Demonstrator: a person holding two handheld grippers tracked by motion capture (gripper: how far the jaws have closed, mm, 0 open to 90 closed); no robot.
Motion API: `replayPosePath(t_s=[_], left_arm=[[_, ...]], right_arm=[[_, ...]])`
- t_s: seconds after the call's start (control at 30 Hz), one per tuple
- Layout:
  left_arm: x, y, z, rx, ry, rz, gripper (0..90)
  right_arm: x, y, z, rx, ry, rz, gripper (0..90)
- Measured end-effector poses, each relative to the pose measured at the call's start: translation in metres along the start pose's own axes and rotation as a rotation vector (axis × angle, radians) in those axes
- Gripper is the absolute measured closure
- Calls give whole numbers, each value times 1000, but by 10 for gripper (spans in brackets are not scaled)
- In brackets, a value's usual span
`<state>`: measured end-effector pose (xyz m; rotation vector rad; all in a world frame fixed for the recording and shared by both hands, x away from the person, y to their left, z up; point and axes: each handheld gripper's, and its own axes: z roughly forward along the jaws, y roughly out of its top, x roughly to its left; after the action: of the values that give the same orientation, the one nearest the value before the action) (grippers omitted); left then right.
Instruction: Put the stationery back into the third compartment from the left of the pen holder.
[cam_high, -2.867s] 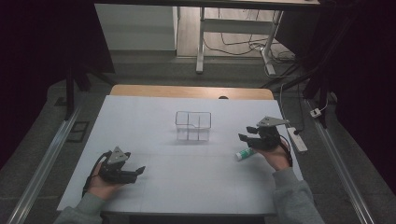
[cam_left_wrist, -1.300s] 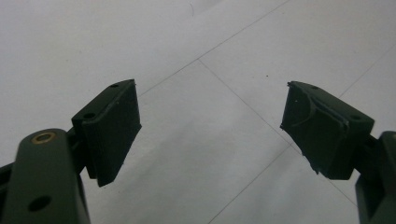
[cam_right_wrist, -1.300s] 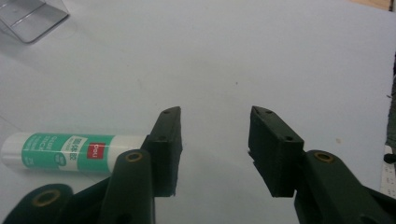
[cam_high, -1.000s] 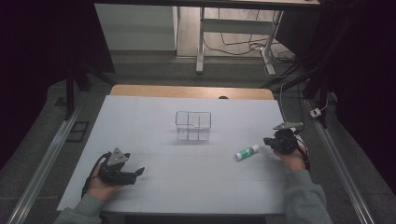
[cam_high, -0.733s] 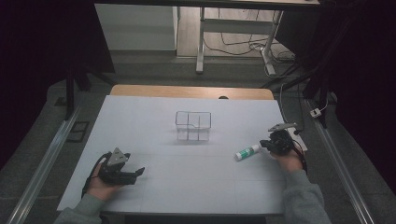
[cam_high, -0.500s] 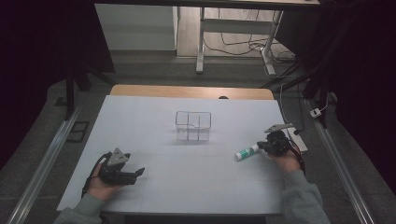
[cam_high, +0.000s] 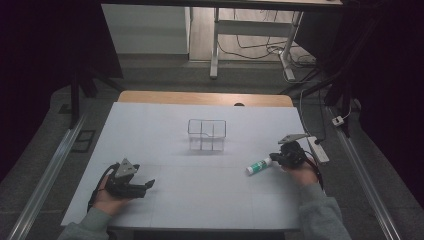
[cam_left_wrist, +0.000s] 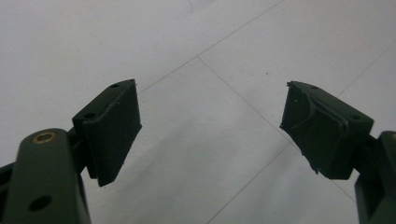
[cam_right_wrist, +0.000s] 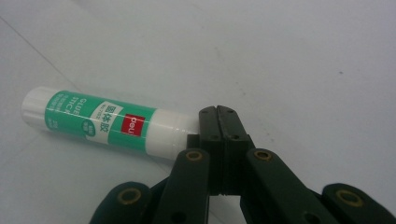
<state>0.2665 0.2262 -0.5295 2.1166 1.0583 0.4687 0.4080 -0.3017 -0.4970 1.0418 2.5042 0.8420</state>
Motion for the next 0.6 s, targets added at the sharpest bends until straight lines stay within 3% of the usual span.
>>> replayPosePath(t_s=[0.23,0.6], left_arm=[[0,0,0,0,0,2,192],[-1,0,0,0,-5,4,192]], right_arm=[[13,4,4,2,29,-30,898],[29,7,9,-4,102,-32,898]])
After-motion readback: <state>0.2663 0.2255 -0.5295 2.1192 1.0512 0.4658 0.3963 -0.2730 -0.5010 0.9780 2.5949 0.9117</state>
